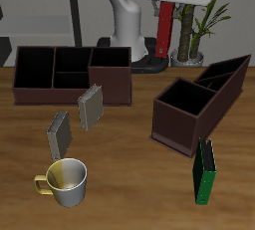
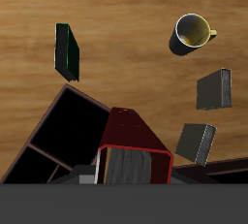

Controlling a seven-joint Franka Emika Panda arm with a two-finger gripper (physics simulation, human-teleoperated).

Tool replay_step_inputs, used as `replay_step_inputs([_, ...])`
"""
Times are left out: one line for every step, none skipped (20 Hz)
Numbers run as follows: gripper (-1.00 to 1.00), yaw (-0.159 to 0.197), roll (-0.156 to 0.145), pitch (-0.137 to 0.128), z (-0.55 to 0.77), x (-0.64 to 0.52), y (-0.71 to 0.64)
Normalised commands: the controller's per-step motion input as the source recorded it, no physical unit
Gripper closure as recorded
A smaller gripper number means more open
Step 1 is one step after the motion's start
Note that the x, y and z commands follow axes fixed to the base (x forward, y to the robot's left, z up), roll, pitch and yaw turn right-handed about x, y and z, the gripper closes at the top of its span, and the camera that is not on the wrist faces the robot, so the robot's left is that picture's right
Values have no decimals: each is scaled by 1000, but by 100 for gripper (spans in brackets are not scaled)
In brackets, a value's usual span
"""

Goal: Place the red book into the left desk caddy's right compartment

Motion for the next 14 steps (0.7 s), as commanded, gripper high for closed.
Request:
replay_step_inputs([100,15,113,-18,159,-29,507])
replay_step_inputs([100,7,-5,-7,125,9,353])
replay_step_inputs([100,-11,-53,5,112,69,299])
replay_step_inputs([100,-22,67,21,30,117,423])
replay_step_inputs([100,16,-4,24,4,91,215])
replay_step_inputs([100,12,-2,14,-26,129,472])
replay_step_inputs([100,-8,50,45,-72,95,451])
replay_step_inputs([100,-40,-29,38,-52,222,593])
replay_step_inputs([100,-64,65,49,-41,112,338])
replay_step_inputs([100,25,-3,4,19,49,97])
replay_step_inputs([100,-25,-21,3,-4,86,302])
replay_step_inputs([100,-15,73,38,-74,174,445])
replay_step_inputs([100,-16,-31,25,-44,106,245])
replay_step_inputs([100,-17,32,20,-57,75,229])
